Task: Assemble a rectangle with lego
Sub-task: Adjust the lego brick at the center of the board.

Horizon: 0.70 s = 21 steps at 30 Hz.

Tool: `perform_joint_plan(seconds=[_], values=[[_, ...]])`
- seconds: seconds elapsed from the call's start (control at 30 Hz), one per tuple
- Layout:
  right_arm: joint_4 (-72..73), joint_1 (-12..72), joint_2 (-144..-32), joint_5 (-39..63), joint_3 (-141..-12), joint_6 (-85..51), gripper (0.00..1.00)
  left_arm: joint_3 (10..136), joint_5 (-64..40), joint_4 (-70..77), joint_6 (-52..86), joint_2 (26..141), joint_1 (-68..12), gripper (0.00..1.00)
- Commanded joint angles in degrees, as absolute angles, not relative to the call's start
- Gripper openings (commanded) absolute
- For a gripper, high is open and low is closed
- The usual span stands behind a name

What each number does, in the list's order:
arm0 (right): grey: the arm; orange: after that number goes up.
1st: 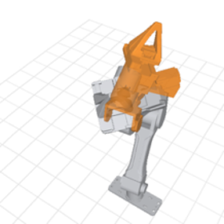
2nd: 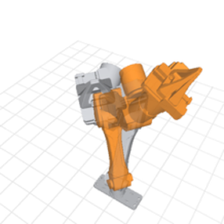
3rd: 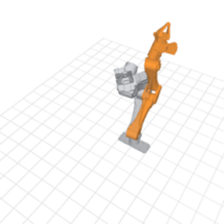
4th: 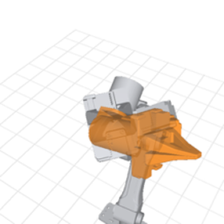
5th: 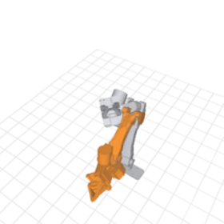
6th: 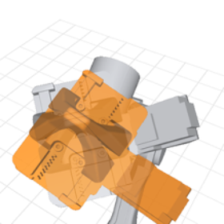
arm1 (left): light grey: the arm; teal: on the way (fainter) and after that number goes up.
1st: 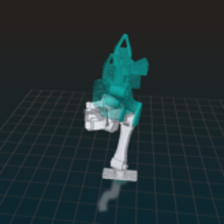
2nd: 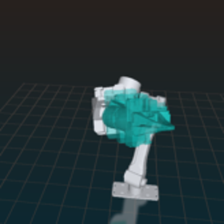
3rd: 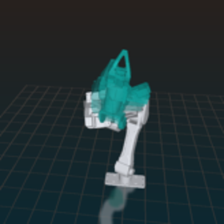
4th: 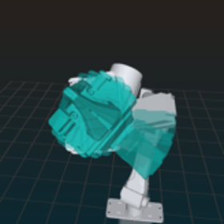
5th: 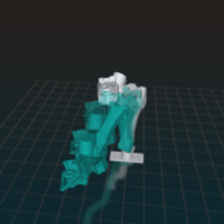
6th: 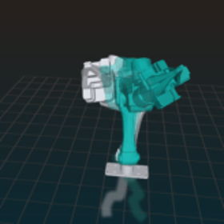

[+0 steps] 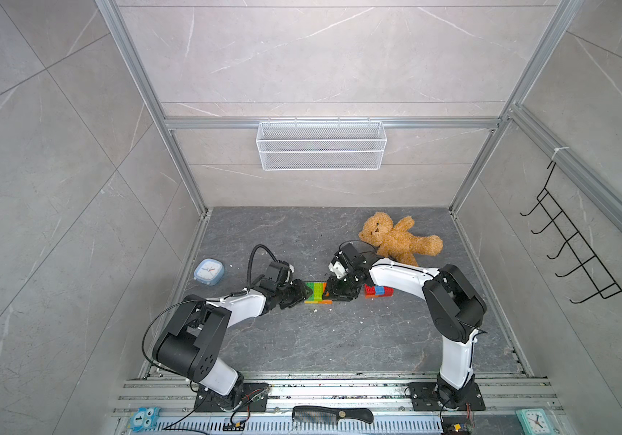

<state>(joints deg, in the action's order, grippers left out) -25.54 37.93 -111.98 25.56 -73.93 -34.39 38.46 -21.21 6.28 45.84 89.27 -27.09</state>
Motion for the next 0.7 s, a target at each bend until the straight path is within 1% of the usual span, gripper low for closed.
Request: perform_joint_plan(seconds=[0.0, 0.4, 0.67], values=[[-27.3, 37.5, -113.7, 23.6, -74.4, -32.6, 0.42, 40.4, -22.5, 6.1, 46.3, 91.3, -28.7, 0.42], [-27.9, 36.2, -115.6, 23.9, -77.8, -31.4, 0.42, 42.7, -21.7, 6.3, 45.5, 93.2, -29.6, 0.42], [-27.6, 36.1, -114.8, 23.8, -76.4, -31.9, 0.43, 43.8, -21.4, 3.3, 43.2, 93.4, -29.5, 0.44]])
